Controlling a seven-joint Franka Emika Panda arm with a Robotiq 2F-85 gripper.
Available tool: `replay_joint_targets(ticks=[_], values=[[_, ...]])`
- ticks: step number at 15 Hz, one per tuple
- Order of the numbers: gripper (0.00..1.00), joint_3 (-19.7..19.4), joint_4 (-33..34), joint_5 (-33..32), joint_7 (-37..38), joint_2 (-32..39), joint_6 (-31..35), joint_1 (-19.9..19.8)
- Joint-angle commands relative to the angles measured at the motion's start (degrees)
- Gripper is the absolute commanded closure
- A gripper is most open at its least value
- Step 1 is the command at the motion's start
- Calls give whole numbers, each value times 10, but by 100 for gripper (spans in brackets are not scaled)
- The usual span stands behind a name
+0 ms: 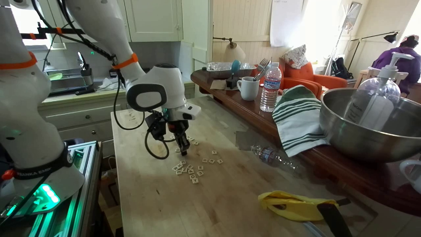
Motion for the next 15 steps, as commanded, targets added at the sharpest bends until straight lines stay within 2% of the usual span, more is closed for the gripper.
replay_joint_targets(ticks=[1, 10, 15], values=[[100, 9, 0, 16, -18, 20, 15, 7], [100, 17, 0, 19, -32, 11, -11, 10], [100, -4, 1, -34, -3, -12, -20, 8]])
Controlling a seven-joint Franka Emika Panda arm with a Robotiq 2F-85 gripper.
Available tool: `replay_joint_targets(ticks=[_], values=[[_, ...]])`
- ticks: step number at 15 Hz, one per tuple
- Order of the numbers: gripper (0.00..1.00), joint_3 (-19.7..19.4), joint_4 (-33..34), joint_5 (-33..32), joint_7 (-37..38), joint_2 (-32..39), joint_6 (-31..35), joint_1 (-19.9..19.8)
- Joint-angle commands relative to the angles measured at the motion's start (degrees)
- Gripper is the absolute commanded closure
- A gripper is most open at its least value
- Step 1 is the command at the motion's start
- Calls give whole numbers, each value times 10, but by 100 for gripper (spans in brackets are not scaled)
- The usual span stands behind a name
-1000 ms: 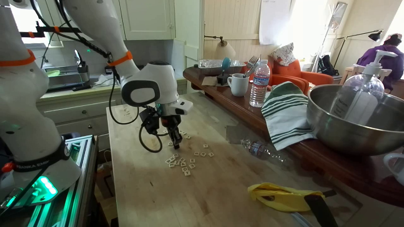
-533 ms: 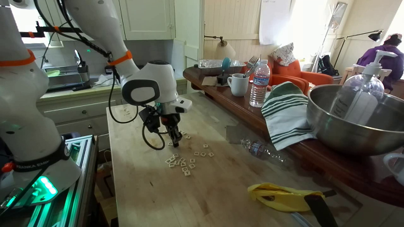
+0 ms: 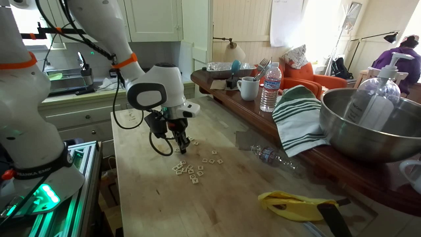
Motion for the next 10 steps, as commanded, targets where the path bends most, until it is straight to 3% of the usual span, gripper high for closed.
replay_joint_targets(ticks=[1, 6, 10], values=[[100, -18, 0, -43, 24, -16, -18, 3], [100, -21, -4, -81, 32, -52, -16, 2], [100, -2, -5, -57, 3, -51, 7, 13]])
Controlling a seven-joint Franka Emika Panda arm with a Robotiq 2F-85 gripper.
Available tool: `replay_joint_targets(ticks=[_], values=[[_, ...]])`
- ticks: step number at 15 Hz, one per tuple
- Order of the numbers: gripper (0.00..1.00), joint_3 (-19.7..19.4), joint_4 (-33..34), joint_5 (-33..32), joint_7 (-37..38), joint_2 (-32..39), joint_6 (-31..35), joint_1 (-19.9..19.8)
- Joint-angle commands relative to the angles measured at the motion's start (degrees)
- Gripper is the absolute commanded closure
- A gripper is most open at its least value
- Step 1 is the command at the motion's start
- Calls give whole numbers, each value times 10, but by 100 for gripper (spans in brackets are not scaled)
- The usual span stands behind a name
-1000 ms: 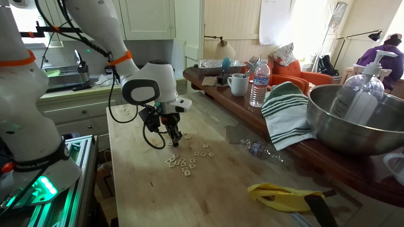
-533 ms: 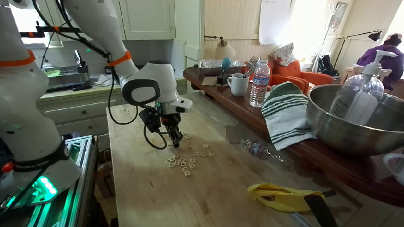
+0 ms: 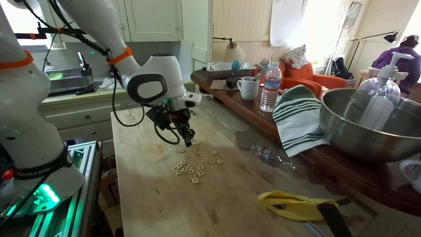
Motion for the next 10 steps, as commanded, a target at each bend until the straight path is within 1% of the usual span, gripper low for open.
replay_joint_targets(ticks=[1, 2, 3, 8, 10], values=[[100, 15, -7, 7, -13, -4, 10, 14], [100, 20, -4, 2, -9, 0, 9, 17], [100, 26, -1, 15, -20, 6, 12, 24], [100, 50, 31, 31, -36, 49, 28, 46], [100, 62, 40, 54, -57, 69, 62, 51]])
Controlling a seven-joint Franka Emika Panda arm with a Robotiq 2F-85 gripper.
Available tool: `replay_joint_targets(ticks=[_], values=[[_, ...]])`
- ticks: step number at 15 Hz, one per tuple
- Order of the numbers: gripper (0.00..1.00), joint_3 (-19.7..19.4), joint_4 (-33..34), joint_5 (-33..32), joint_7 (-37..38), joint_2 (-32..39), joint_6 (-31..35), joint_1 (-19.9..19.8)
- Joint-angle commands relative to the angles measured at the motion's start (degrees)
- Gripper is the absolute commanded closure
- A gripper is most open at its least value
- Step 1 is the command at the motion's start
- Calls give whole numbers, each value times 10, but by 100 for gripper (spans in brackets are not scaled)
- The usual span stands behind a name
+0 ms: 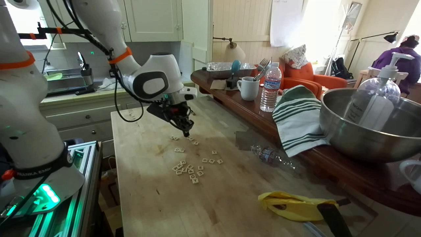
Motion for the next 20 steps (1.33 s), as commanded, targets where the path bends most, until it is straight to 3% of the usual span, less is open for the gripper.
replay_joint_targets(ticks=[1, 10, 16, 20], values=[[100, 15, 27, 37, -35, 54, 57, 11], [100, 92, 65, 75, -80, 127, 93, -34], [100, 123, 48, 72, -89, 98, 93, -69], [100, 121, 42, 65, -89, 90, 81, -74]])
